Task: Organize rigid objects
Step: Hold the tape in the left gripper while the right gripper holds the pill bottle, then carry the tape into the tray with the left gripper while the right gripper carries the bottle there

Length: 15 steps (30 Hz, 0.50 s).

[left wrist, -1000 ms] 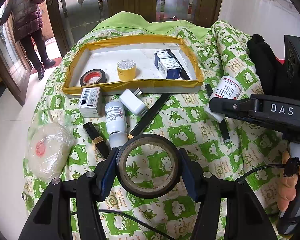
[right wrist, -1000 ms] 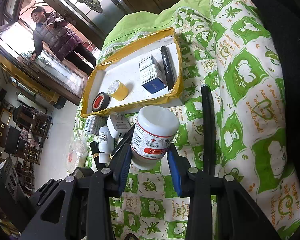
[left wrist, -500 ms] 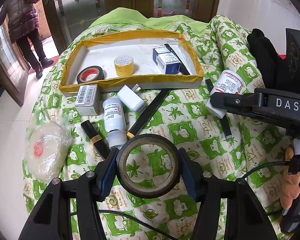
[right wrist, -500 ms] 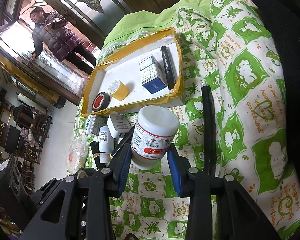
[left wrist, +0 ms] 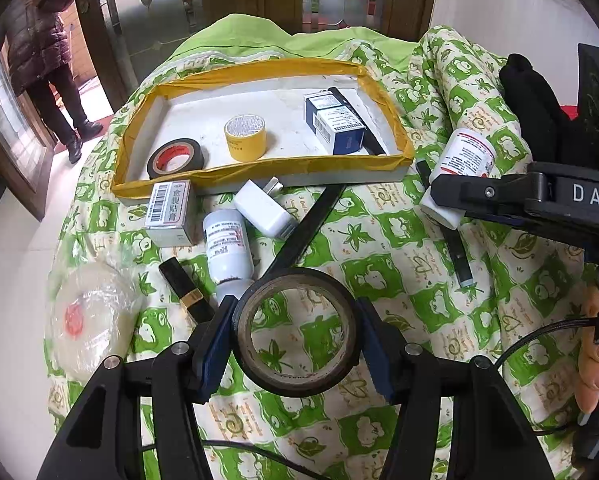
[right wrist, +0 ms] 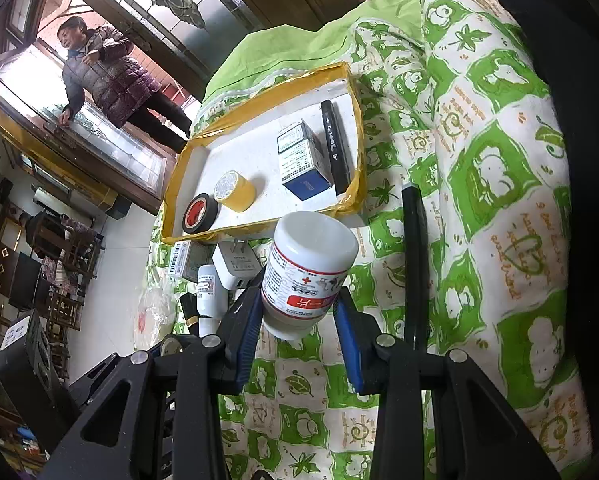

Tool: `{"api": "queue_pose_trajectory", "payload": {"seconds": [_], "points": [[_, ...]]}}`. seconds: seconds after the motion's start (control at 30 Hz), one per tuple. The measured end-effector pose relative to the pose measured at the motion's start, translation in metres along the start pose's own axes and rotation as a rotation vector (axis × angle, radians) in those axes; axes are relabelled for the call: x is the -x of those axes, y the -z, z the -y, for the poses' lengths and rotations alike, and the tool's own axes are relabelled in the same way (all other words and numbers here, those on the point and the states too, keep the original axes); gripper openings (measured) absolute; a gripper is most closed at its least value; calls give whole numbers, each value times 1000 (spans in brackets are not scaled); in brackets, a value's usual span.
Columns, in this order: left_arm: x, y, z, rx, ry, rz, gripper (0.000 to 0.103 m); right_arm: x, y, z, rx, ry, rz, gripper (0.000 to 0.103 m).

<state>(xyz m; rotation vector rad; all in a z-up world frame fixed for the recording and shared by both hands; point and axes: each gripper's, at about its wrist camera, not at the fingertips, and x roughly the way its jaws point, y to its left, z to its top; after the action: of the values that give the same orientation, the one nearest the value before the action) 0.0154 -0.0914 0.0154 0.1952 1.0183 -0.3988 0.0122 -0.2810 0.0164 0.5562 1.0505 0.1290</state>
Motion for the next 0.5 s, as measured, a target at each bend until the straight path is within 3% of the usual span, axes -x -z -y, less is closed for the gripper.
{"api": "queue_pose_trajectory", "payload": {"seconds": [0.5], "points": [[-6,-15,-10,-18,-16,4,62,-7,-16,-11,40,5,-17,35]]}}
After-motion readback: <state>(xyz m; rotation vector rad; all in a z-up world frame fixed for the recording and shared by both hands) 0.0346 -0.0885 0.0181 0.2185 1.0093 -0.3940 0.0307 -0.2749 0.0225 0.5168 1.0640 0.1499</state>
